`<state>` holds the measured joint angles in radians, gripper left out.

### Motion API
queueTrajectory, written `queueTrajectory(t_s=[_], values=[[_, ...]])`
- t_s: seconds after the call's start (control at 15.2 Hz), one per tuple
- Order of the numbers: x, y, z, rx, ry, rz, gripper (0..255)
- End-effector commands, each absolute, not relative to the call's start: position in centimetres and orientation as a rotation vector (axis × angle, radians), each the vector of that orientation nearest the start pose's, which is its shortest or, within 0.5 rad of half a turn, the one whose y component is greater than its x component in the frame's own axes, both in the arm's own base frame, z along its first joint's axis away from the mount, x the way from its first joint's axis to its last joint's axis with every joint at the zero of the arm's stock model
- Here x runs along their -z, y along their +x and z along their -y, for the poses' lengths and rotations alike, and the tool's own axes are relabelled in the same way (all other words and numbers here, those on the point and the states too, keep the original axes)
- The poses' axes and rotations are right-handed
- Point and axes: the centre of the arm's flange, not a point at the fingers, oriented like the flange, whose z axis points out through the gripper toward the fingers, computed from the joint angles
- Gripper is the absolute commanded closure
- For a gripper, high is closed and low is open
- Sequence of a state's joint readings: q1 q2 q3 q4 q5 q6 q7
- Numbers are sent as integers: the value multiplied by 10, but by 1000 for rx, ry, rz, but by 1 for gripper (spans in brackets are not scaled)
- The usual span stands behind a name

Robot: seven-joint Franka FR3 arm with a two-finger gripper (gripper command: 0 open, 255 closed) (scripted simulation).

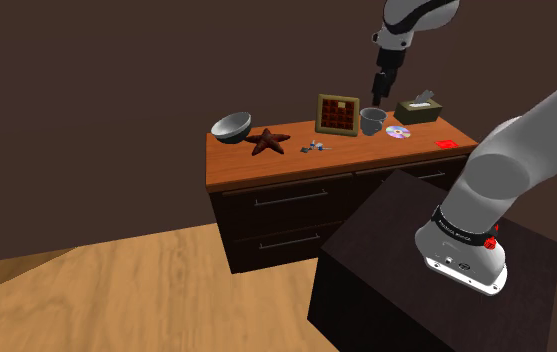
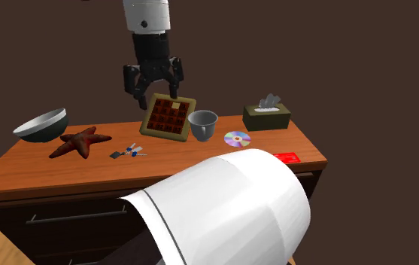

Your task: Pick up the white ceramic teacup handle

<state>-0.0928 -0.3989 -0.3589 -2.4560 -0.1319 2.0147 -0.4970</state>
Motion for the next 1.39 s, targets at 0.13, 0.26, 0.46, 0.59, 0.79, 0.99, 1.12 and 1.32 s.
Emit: queueTrajectory(t_s=[0.13,0.26,0.46,0.59,0.79,0.99,1.12,1.32], values=[[-396,387,228,-69,-3090,229,0],[-381,395,247,-68,-3091,238,0],[-357,408,276,-67,-3091,251,0],[-342,417,296,-67,-3091,260,0],[-318,430,325,-66,-3091,273,0],[-295,443,353,-65,-3091,286,0],[-286,448,364,-65,-3091,290,0],[-271,448,364,-65,-3091,290,0]])
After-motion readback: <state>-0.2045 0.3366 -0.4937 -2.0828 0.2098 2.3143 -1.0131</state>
